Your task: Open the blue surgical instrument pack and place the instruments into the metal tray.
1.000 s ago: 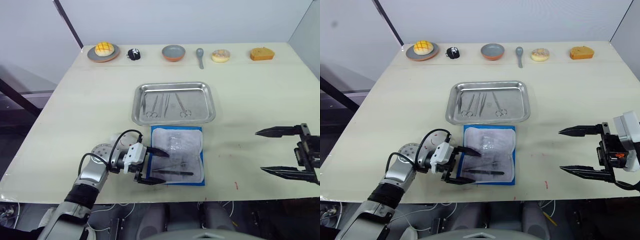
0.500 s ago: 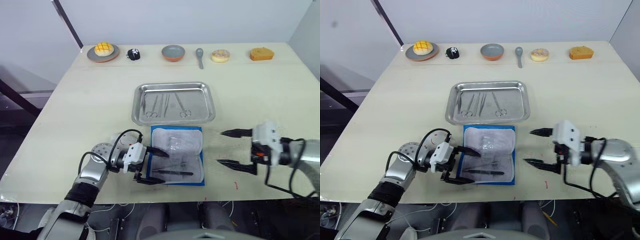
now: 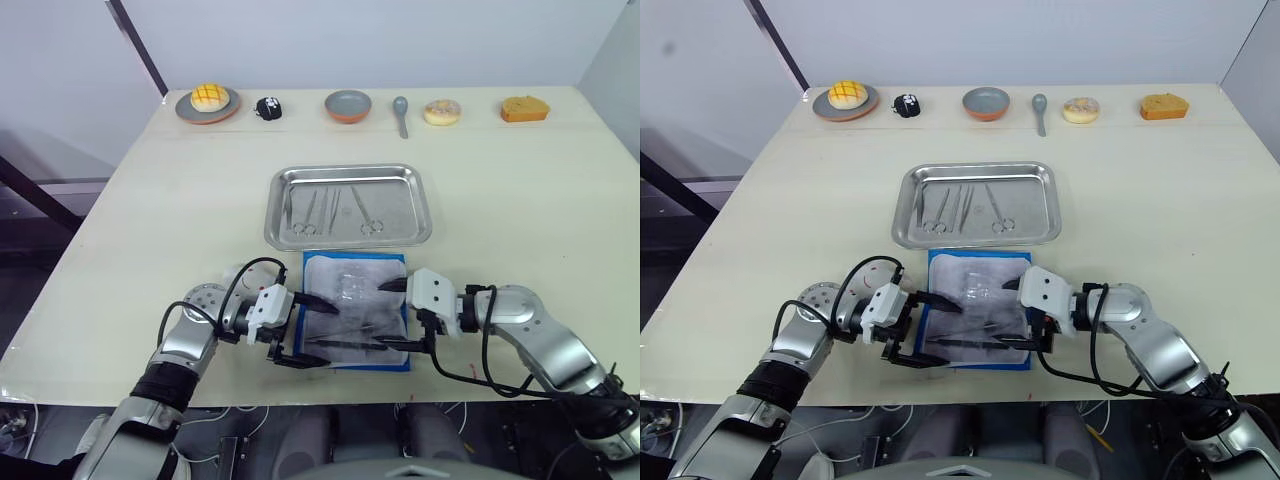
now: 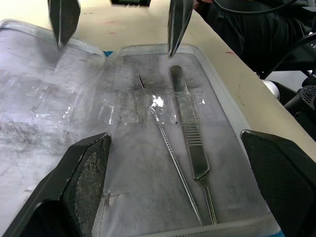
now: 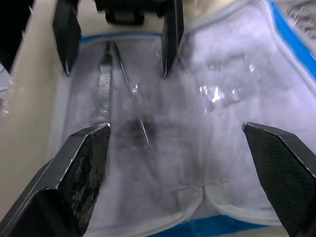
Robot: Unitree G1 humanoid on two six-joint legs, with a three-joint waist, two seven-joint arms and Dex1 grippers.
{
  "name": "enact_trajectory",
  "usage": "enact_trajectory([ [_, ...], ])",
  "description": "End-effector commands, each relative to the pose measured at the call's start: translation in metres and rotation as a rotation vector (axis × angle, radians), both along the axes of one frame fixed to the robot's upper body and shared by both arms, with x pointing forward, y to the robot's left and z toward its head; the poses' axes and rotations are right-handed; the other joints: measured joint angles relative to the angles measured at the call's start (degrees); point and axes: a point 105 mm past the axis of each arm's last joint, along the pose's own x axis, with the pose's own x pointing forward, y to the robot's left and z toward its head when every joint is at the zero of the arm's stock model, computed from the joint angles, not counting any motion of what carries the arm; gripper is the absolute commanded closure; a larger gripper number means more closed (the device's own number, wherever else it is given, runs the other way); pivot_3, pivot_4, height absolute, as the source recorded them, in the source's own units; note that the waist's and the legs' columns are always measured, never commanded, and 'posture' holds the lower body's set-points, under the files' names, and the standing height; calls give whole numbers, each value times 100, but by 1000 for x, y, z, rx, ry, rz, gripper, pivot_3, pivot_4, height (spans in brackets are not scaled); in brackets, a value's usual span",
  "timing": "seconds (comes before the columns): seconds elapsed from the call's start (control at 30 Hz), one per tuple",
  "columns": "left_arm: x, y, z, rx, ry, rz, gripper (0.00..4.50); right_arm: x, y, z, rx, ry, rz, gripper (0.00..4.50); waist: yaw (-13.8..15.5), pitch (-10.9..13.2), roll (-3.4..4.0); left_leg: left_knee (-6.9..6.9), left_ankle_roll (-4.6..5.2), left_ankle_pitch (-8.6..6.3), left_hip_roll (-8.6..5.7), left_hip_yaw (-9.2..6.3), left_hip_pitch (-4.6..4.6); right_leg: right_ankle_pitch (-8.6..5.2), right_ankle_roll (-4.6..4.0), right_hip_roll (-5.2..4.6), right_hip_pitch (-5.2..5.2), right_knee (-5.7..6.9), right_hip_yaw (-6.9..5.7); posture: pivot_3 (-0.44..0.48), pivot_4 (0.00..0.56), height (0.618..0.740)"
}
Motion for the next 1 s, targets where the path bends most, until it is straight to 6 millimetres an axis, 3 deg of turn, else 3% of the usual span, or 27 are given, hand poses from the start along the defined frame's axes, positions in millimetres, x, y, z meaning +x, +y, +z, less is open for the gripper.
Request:
enact_trajectory([
  [0.03,-11,8,-24,75,102,12,0,5,5,2,-3,-24,2,27,-4,0,0,0,0,0,0,0,0,0,0,0,0,0,1,0,150,732],
  [0.37,-11,8,-24,75,100,18,0,3,13,-11,-37,17,48,27,-9,-1,1,0,0,0,0,1,2,0,0,1,0,1,1,0,150,732],
  [0.47,-11,8,-24,76,98,17,0,0,12,-13,-50,37,69,1312,-9,-1,1,0,0,0,0,0,2,0,0,1,0,1,1,0,150,732],
  [0.67,-11,9,-24,77,96,17,0,-3,8,-17,-73,43,91,4407,-8,-2,1,0,0,0,0,0,2,0,0,1,1,1,1,0,150,732],
  [1.0,-10,9,-24,81,95,16,0,-6,7,-14,-71,32,130,4466,-6,-2,1,0,0,0,0,1,3,0,0,1,1,1,1,0,150,732],
])
